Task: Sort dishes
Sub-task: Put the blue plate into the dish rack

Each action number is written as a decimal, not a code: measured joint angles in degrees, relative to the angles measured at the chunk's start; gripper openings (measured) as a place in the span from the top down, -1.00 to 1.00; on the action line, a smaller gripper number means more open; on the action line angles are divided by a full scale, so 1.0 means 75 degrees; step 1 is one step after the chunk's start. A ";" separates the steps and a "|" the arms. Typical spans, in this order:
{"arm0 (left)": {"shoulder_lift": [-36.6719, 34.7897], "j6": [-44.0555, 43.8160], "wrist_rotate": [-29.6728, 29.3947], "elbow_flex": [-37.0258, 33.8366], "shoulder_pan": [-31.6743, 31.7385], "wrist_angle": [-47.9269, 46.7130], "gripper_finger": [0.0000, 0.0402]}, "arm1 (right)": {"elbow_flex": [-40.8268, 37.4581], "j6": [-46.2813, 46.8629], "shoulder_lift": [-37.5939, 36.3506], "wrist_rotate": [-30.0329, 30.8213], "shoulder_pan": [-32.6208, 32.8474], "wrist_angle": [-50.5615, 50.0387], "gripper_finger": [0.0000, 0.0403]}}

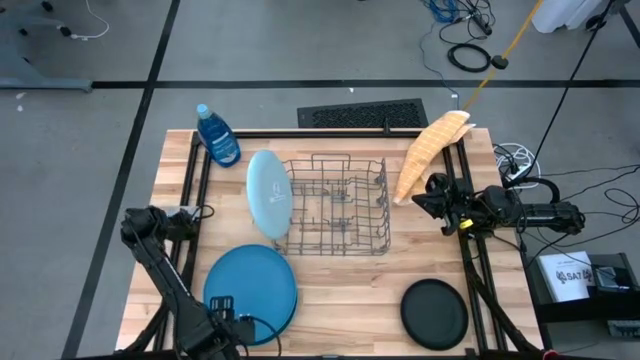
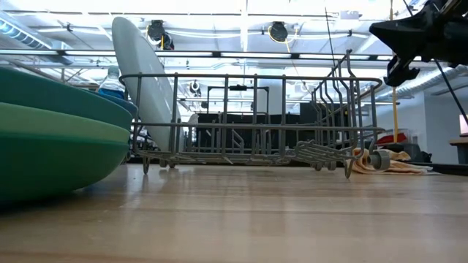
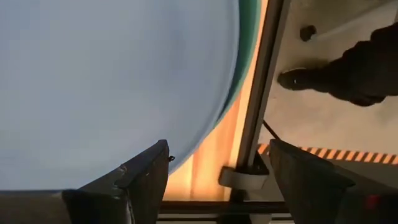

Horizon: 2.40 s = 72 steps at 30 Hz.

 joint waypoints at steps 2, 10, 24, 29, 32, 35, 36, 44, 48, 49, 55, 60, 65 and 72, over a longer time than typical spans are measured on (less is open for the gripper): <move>0.0214 0.0025 0.0161 0.0000 -0.0052 -0.0023 -0.35 | 0.0000 -0.0095 0.0000 -0.0019 0.0000 -0.0029 0.96; 0.0957 0.0469 0.0197 -0.0006 -0.0262 -0.0565 -0.35 | 0.0000 -0.0070 -0.0003 -0.0046 0.0000 -0.0189 0.96; 0.1423 0.2203 -0.0092 -0.0006 -0.0291 -0.1270 -0.14 | 0.0000 0.0048 -0.0003 -0.0017 0.0029 -0.0258 0.96; 0.1423 0.2277 -0.0217 -0.0006 -0.0280 -0.1241 0.07 | 0.0000 -0.0069 -0.0003 -0.0012 0.0029 -0.0245 0.96; 0.1421 0.2286 -0.0111 -0.0004 -0.0284 -0.1260 0.23 | 0.0000 -0.0076 -0.0003 -0.0012 0.0029 -0.0245 0.96; 0.1420 0.2431 0.0199 -0.0003 -0.0276 -0.1350 0.40 | 0.0000 -0.0078 -0.0003 -0.0012 0.0029 -0.0242 0.96; 0.1420 0.2439 0.0278 -0.0003 -0.0274 -0.1395 0.45 | 0.0000 -0.0078 -0.0003 -0.0012 0.0029 -0.0242 0.96; 0.1420 0.2427 0.0559 0.0325 -0.0280 -0.1663 0.81 | 0.0000 -0.0078 -0.0003 -0.0009 0.0029 -0.0242 0.96; 0.1417 0.2381 0.0691 0.0647 -0.0245 -0.1787 0.96 | 0.0000 -0.0079 -0.0003 -0.0009 0.0029 -0.0242 0.96; 0.1417 0.2369 0.0711 0.0758 -0.0231 -0.1857 0.97 | 0.0000 -0.0088 -0.0003 -0.0009 0.0029 -0.0241 0.96; 0.1411 0.2183 0.0187 0.1168 -0.0180 -0.1975 0.99 | 0.0000 -0.0136 -0.0003 -0.0006 0.0029 -0.0242 0.96; 0.1411 0.2024 -0.0591 0.1174 -0.0135 -0.1768 0.99 | 0.0000 -0.0135 -0.0003 -0.0003 0.0029 -0.0241 0.96; 0.1411 0.1993 -0.1053 0.1174 -0.0134 -0.1716 0.94 | 0.0000 0.0012 -0.0003 0.0006 0.0029 -0.0239 0.96; 0.1411 0.1595 -0.1167 0.1174 -0.0023 -0.1684 0.64 | 0.0000 0.0021 -0.0003 0.0004 0.0029 -0.0242 0.96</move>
